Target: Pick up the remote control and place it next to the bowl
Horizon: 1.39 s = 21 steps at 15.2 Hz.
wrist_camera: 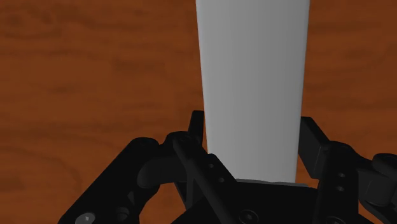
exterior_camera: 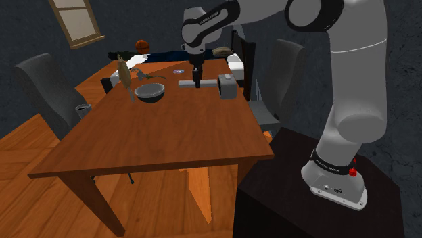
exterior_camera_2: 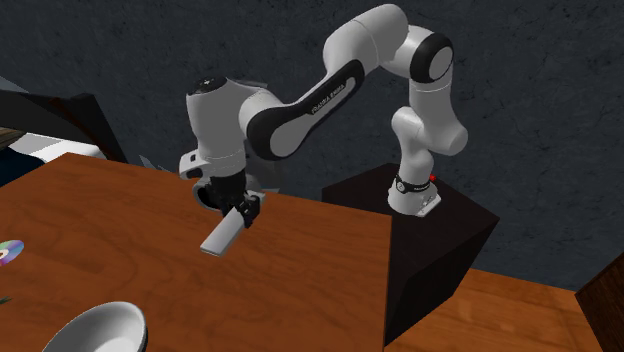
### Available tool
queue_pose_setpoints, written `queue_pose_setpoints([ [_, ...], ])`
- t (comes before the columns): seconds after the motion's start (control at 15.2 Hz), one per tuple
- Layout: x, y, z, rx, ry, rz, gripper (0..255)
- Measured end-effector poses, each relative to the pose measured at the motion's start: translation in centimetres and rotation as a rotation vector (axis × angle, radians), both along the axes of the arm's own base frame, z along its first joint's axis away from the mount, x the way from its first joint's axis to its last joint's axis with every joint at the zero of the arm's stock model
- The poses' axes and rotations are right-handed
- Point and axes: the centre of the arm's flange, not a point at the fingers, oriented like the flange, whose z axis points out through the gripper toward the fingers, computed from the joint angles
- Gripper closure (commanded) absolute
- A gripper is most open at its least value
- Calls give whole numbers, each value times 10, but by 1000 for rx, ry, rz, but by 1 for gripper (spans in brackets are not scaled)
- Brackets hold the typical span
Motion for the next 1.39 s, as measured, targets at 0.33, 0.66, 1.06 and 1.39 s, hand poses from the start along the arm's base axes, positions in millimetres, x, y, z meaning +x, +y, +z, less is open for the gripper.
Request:
queue_pose_setpoints([
  [0.33, 54, 38, -1, 0, 0, 0, 255],
  [0.66, 111, 75, -3, 0, -1, -1, 255],
  [1.06, 115, 80, -33, 0, 1, 0, 255],
  [1.39, 116, 79, -59, 0, 1, 0, 255],
])
